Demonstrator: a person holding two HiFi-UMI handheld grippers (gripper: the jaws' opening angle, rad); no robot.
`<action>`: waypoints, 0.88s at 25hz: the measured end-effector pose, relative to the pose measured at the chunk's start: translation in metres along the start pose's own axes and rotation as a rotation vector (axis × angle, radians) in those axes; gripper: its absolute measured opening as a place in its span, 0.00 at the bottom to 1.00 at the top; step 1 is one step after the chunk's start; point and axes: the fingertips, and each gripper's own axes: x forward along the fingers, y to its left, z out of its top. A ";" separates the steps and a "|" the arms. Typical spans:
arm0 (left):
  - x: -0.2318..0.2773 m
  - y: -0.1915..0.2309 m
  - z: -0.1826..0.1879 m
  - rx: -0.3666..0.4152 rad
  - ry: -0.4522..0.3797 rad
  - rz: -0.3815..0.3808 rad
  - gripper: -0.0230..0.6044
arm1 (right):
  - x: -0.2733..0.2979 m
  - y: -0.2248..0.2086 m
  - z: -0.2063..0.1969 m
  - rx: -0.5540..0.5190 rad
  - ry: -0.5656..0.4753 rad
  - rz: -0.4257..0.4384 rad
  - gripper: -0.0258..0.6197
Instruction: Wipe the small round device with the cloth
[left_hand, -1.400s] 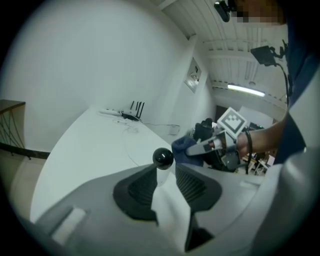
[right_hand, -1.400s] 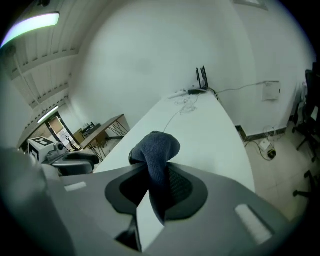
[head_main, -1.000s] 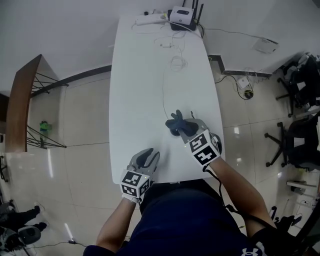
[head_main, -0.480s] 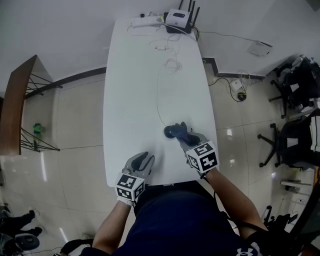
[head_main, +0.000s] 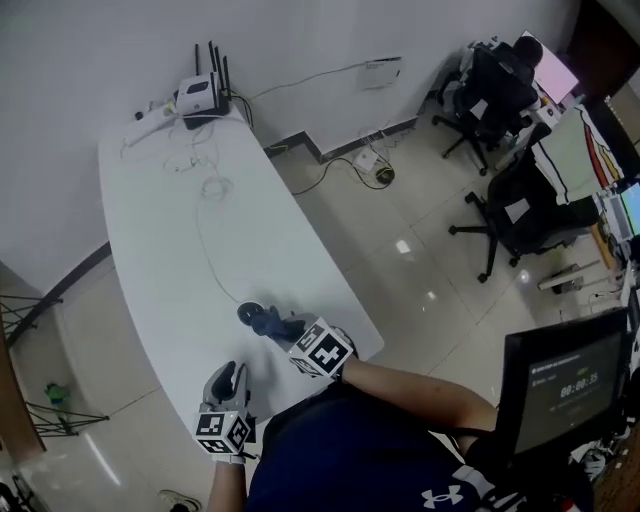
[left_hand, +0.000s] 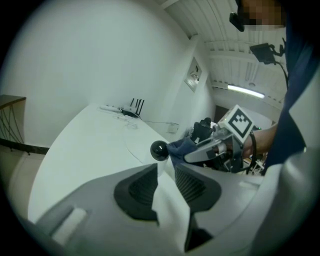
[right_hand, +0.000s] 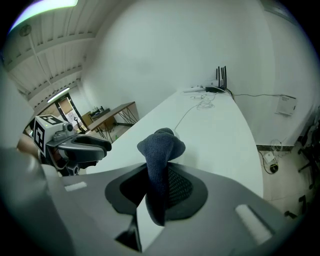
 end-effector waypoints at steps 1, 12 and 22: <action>0.002 -0.002 0.001 0.001 0.002 -0.001 0.21 | -0.001 0.004 -0.003 -0.001 0.004 0.012 0.16; 0.017 -0.035 0.000 -0.040 0.017 -0.002 0.21 | -0.016 0.018 -0.021 0.607 -0.004 0.405 0.16; 0.001 -0.011 -0.007 -0.081 0.025 0.020 0.20 | 0.011 -0.072 -0.094 0.525 0.244 0.038 0.18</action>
